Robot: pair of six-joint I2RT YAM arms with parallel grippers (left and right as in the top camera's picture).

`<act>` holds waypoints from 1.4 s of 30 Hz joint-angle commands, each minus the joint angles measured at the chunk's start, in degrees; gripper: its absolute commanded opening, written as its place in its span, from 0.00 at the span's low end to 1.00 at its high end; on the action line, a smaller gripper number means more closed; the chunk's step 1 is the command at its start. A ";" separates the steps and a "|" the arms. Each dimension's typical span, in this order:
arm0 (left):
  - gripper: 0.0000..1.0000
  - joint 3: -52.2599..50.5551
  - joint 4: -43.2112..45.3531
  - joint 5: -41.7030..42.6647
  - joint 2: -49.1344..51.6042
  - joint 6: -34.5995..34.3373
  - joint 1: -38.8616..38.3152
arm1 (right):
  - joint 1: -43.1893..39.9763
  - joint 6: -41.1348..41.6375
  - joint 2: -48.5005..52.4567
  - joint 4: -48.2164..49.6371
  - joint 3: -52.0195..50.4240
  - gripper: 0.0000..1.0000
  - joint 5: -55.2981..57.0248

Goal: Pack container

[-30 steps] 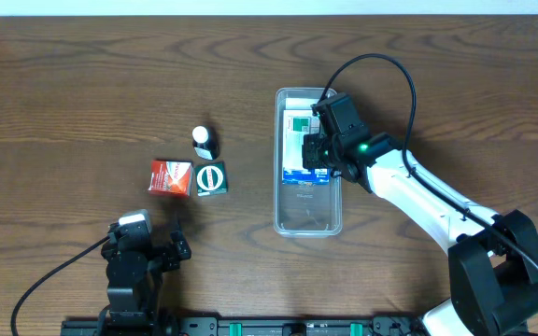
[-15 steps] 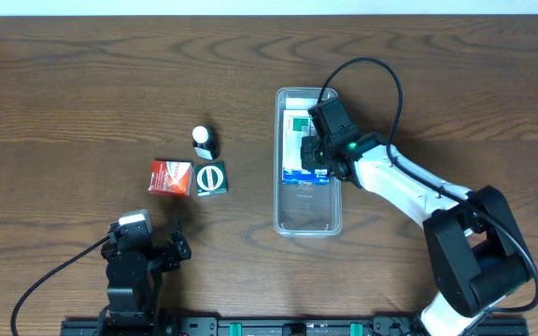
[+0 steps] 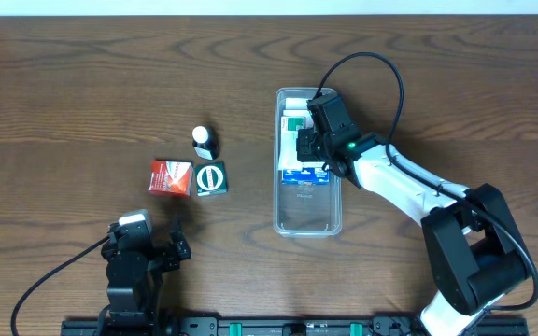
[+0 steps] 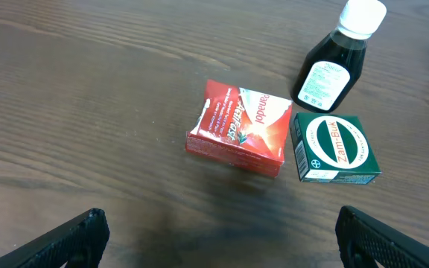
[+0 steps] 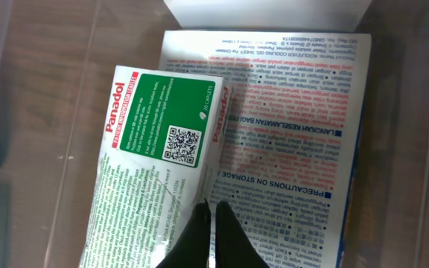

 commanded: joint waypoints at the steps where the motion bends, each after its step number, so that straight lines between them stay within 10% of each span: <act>1: 0.98 -0.74 0.07 -0.26 -0.39 0.98 0.22 | 0.26 0.37 0.55 0.98 0.48 0.04 -1.14; 12: 0.98 -0.74 0.07 -0.26 -0.39 0.98 0.22 | -0.33 -0.31 -0.37 2.36 0.48 0.19 -2.01; 33: 0.98 -0.74 0.07 -0.26 -0.39 0.98 0.22 | 3.65 -5.22 -9.57 -15.72 0.26 0.01 -8.87; 42: 0.98 -0.74 0.07 -0.26 -0.39 0.98 0.22 | 1.33 -6.49 -16.94 -15.93 0.28 0.18 -7.93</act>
